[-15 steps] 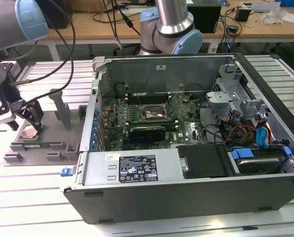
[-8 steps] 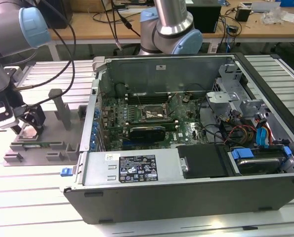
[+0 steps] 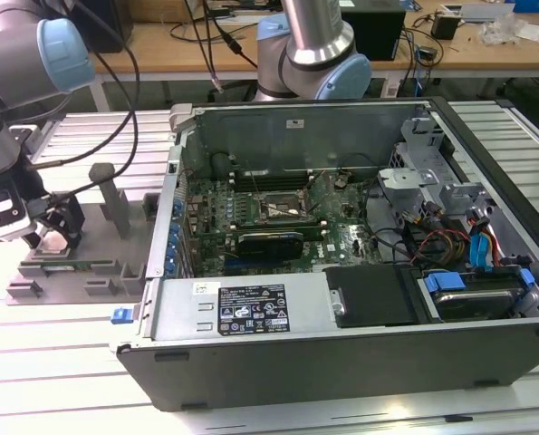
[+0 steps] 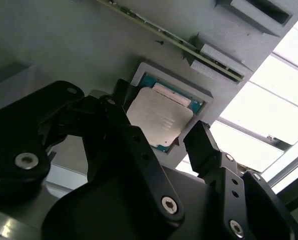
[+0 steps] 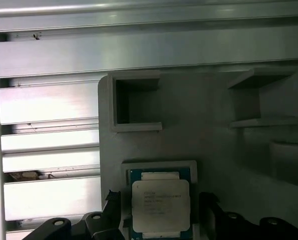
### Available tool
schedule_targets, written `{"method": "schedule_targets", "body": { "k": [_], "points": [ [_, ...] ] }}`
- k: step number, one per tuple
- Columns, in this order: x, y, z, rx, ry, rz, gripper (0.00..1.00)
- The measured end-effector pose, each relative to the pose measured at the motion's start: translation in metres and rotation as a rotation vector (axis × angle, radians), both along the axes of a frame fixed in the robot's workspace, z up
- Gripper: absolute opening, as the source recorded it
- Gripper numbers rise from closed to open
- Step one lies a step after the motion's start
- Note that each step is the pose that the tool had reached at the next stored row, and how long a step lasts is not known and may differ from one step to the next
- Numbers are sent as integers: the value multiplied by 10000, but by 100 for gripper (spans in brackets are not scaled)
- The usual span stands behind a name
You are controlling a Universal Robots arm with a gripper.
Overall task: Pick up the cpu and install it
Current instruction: 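Pick up the cpu and move it towards the insertion slot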
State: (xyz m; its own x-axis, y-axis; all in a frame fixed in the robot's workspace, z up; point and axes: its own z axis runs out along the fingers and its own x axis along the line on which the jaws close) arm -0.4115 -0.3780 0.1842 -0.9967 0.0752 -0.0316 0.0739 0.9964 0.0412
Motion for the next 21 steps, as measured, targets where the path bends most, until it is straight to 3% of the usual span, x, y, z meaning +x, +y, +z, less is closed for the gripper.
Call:
{"method": "schedule_targets", "body": {
  "k": [5,6,7,21],
  "points": [
    [-13,1,-12,0,0,1,72],
    [-11,1,-14,0,177,-2,72],
    [-9,1,-14,0,296,-1,72],
    [63,44,-6,0,305,0,72]
  ]
}}
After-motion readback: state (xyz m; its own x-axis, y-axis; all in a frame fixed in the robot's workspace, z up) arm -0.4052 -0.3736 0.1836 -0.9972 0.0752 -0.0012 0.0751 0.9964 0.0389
